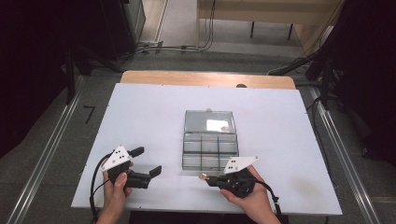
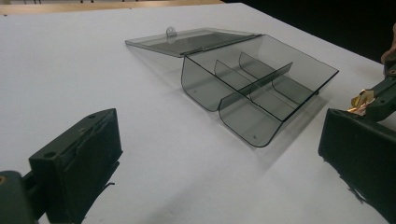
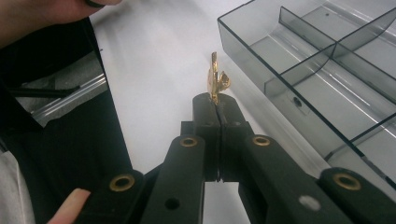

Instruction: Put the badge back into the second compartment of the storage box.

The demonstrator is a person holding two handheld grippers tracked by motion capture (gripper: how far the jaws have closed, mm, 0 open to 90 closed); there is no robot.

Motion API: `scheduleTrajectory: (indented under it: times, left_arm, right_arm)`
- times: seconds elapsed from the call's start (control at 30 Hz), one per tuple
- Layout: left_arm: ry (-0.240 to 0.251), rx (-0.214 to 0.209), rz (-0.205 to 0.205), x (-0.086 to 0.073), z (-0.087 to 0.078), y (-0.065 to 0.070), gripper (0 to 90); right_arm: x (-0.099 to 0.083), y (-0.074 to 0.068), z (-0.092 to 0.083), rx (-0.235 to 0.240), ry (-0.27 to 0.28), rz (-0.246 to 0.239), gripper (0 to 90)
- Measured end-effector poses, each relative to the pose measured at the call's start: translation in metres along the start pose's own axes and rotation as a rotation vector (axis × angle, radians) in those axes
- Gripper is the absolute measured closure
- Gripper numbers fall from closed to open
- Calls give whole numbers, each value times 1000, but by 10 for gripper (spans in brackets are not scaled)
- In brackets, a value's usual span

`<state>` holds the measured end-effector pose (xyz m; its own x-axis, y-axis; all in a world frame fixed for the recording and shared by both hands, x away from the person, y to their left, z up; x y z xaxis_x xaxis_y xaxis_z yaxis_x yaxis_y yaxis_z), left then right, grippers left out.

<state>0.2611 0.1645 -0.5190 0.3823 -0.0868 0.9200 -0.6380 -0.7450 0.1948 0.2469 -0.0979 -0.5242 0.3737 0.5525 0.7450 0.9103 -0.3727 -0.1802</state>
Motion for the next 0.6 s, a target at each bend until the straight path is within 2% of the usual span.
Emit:
scheduleTrajectory:
  times: [0.6]
  left_arm:
    - [3,-2,-1,0,1,1,0]
  right_arm:
    - [15,8,-13,-9,52,22,870]
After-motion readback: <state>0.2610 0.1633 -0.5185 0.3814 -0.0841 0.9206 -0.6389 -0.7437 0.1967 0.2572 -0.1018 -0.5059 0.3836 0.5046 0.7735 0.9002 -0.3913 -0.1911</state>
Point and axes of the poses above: each handheld gripper's, and its own axes: z roughly forward along the jaws, x roughly out of its top, y roughly to its right, the point moved 7 cm from there along z, roughly forward along the jaws, and after that the axes turned 1 degree about -z, right-handed, at the moved point
